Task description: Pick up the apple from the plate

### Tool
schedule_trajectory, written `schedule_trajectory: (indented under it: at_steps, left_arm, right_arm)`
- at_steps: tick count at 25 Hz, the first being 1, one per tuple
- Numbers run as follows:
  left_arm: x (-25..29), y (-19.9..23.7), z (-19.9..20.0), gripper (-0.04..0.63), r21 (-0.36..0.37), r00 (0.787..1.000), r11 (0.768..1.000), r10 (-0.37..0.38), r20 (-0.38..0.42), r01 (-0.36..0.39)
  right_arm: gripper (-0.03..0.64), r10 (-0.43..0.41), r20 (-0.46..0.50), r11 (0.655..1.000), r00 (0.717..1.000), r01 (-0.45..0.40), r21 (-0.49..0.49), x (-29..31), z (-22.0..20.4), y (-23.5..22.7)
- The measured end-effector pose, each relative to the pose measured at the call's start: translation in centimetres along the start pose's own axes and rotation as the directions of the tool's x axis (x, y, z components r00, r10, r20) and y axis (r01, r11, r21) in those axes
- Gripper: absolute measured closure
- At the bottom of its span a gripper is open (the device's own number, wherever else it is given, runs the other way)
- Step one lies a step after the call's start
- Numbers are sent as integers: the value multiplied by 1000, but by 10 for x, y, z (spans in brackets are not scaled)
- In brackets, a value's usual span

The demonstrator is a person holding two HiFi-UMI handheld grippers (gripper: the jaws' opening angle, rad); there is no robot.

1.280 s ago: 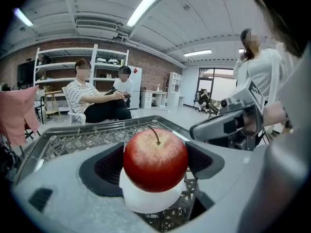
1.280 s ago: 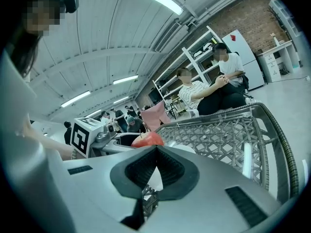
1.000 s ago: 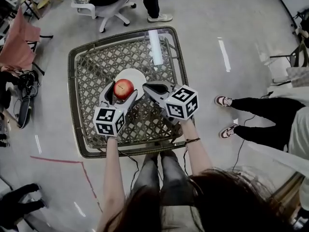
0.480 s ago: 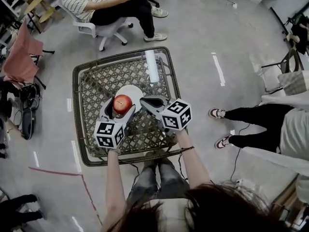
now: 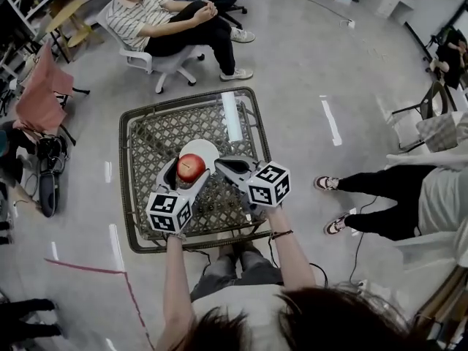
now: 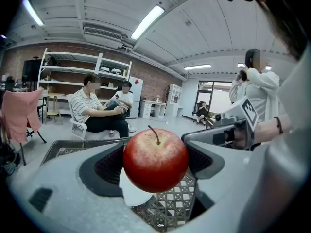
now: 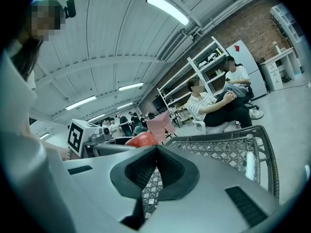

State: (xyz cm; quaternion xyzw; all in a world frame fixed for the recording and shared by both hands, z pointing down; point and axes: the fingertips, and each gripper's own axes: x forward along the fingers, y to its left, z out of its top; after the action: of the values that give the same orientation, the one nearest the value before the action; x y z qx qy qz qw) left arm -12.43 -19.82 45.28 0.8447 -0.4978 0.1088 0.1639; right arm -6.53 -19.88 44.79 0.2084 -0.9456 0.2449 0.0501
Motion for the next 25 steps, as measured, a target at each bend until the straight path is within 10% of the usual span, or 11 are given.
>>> schedule_trajectory:
  at_steps: [25]
  left_arm:
    - [-54, -41, 36, 195, 24, 996, 998, -64, 68, 62]
  right_arm:
    - [607, 81, 33, 993, 996, -78, -88, -34, 34, 54]
